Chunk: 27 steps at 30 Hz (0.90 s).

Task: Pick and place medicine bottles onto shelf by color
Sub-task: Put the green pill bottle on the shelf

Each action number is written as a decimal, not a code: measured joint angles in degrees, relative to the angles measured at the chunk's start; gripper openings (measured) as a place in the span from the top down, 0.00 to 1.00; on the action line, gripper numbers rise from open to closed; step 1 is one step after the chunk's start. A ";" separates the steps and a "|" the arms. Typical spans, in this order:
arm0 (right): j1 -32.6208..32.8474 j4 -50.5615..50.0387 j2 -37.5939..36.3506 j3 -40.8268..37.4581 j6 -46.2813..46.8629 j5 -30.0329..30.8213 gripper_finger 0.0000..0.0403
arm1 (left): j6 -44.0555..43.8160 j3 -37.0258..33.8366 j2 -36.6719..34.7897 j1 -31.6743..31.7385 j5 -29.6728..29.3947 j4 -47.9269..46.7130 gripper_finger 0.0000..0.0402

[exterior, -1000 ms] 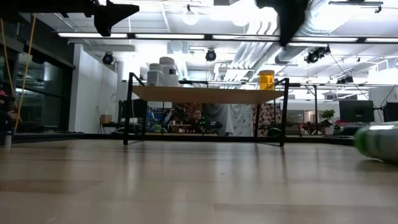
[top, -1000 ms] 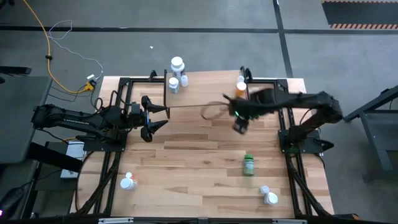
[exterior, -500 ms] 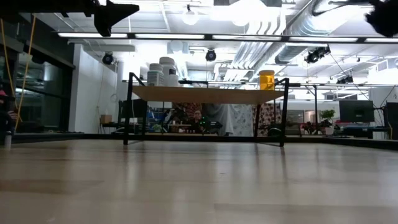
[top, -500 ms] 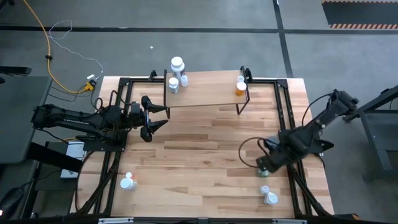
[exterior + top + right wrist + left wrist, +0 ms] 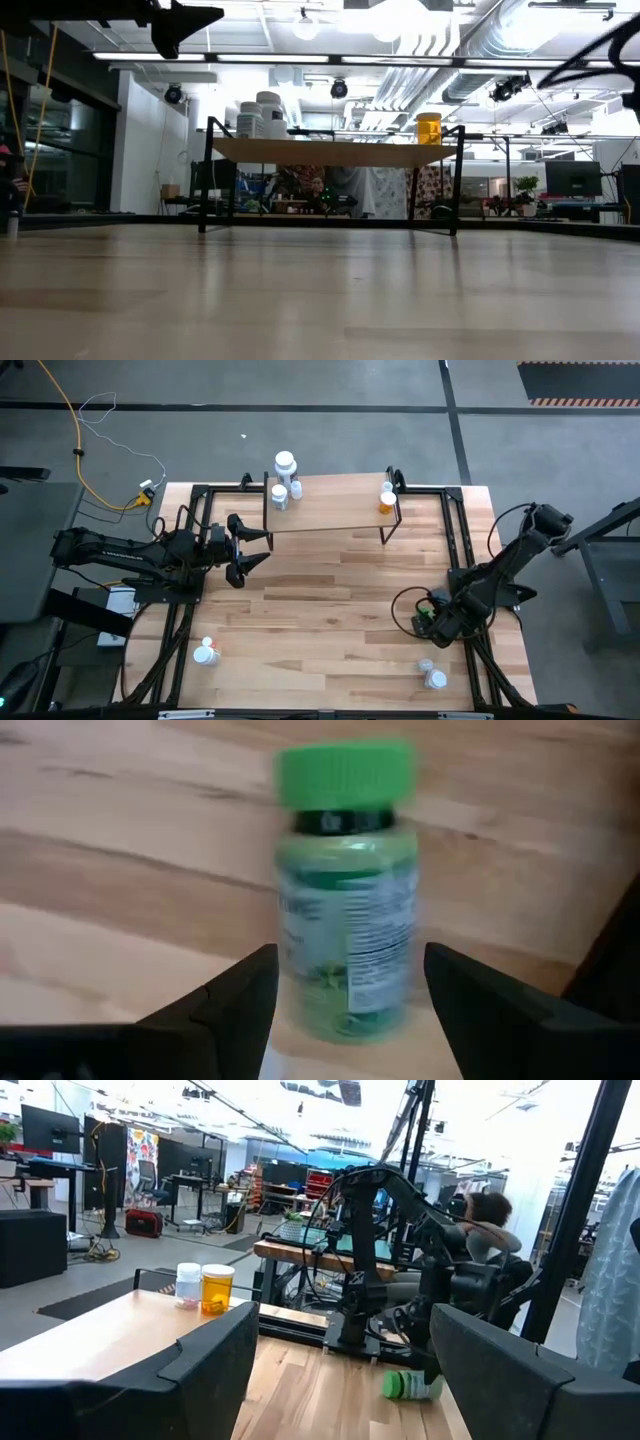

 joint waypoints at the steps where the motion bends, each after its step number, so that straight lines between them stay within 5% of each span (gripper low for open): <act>1: -0.02 0.03 0.02 -0.42 0.25 -0.04 0.40 | -0.01 0.00 0.00 0.00 0.00 -0.04 0.29; 27: -0.42 5.82 9.31 -1.67 -18.41 5.15 0.40 | -0.46 0.00 0.02 0.00 0.00 -0.20 0.29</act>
